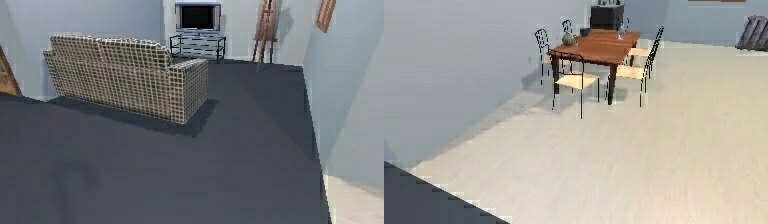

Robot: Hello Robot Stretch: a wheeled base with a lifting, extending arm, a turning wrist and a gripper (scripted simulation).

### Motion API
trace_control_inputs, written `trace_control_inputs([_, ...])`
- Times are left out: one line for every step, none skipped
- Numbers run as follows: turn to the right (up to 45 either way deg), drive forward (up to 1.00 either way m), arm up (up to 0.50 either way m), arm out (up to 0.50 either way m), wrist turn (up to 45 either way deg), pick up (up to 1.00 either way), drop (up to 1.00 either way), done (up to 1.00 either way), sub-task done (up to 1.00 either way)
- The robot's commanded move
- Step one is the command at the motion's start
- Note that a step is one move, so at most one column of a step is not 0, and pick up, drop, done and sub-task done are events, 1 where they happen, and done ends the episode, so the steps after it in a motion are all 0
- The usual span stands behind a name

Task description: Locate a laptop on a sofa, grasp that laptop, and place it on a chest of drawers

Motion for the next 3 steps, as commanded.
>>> trace_control_inputs([0.0, 1.00, 0.00, 0.00, 0.0, 0.00, 0.00, 0.00, 0.00])
trace_control_inputs([3.0, 0.00, 0.00, 0.00, 0.0, 0.00, 0.00, 0.00, 0.00])
trace_control_inputs([0.0, 0.55, 0.00, 0.00, 0.0, 0.00, 0.00, 0.00, 0.00])
